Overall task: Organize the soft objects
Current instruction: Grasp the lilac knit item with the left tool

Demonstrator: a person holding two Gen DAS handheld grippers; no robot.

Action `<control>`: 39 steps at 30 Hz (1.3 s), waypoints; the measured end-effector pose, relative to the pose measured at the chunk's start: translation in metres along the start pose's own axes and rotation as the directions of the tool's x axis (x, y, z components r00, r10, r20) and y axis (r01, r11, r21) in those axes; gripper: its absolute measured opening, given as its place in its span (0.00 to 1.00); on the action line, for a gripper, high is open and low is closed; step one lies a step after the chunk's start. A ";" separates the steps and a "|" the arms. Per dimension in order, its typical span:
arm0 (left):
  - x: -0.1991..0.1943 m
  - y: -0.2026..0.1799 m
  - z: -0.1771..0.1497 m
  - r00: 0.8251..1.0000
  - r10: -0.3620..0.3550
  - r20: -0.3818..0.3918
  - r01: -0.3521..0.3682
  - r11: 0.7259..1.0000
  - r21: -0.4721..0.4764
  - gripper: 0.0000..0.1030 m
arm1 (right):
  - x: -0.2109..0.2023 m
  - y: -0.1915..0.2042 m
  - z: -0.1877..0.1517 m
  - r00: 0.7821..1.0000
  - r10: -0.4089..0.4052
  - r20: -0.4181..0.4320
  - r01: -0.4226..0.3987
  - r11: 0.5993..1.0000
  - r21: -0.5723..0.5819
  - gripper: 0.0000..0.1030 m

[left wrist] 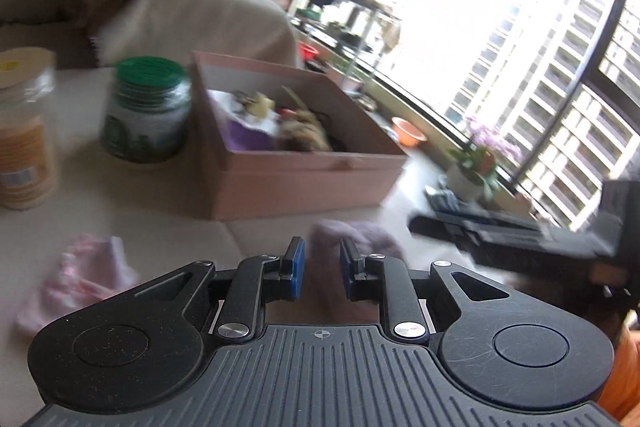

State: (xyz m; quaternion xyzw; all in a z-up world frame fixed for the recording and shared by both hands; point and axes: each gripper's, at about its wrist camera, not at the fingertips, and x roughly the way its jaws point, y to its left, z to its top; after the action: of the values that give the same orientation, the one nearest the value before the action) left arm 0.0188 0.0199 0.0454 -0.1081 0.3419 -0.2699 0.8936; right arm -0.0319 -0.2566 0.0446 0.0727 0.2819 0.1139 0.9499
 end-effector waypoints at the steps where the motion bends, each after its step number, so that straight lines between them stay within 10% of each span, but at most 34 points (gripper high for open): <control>1: -0.005 0.009 0.000 0.999 0.043 0.015 -0.043 0.999 -0.015 0.21 | 0.003 0.004 -0.002 0.999 0.037 -0.023 -0.037 0.999 0.001 0.60; 5: -0.028 0.052 0.000 0.968 0.246 0.059 -0.239 0.965 -0.106 0.21 | 0.019 0.033 -0.012 0.982 0.158 -0.099 -0.161 0.987 -0.025 0.60; 11: -0.056 0.102 -0.015 0.934 0.355 0.041 -0.335 0.909 -0.248 0.21 | 0.015 0.091 -0.024 0.945 0.294 -0.141 -0.316 0.932 -0.176 0.60; 26: -0.020 0.066 -0.030 0.991 0.137 -0.007 -0.135 0.968 -0.211 0.27 | 0.009 0.053 -0.011 0.999 0.047 -0.007 -0.047 0.994 -0.101 0.60; 39: -0.046 0.024 -0.011 0.994 0.102 0.049 -0.096 0.989 -0.110 0.27 | 0.026 0.012 -0.026 0.999 -0.040 -0.019 0.041 0.998 0.042 0.63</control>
State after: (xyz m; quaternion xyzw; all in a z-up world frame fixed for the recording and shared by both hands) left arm -0.0068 0.0655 0.0537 -0.1461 0.3366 -0.2033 0.9078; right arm -0.0271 -0.2363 0.0126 0.0858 0.2944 0.0893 0.9476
